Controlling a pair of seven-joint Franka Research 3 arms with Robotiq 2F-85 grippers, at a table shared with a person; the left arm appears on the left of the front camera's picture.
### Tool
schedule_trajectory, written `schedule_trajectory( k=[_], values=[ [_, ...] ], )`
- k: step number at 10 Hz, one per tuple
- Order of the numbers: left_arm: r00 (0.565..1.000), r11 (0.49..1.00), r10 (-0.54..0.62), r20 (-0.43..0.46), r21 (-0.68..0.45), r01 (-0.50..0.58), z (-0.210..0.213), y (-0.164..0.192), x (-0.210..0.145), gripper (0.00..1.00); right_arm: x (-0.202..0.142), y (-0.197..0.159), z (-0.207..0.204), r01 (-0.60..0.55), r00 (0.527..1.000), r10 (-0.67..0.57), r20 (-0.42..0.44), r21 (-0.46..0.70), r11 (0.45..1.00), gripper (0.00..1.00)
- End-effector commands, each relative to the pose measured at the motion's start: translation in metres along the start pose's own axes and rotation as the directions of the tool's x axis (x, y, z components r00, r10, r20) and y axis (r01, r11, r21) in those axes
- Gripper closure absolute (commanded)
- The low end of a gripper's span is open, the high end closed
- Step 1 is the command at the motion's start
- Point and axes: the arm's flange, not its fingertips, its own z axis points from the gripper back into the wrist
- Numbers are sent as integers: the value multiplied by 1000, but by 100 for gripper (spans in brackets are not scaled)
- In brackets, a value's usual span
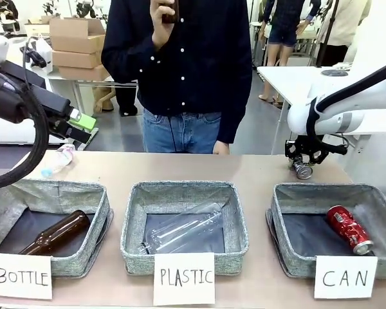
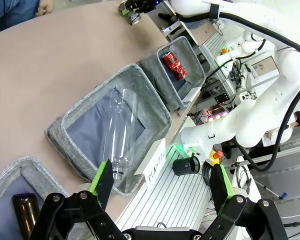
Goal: Sort the can waste into the basket.
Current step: Pick up the can waste from the table and place it in the right Fabric basket.
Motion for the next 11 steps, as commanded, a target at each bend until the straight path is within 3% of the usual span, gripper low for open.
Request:
schedule_trajectory(
  k=[1, 8, 9, 11],
  values=[
    [1000, 1000, -8, 12, 0, 8, 1, 0, 1, 0, 0, -1, 6, -19, 1000, 20, -18, 10, 1000, 100],
    [1000, 1000, -8, 12, 0, 8, 1, 0, 1, 0, -1, -4, 25, -35, 999, 34, 23, 22, 999, 100],
    [1000, 1000, -8, 12, 0, 8, 1, 0, 1, 0, -3, -7, 40, -50, 998, 49, 31, 27, 998, 100],
    [1000, 1000, -8, 12, 0, 8, 1, 0, 1, 0, -31, -25, 120, -209, 977, 213, -24, 102, 973, 100]
  ],
)
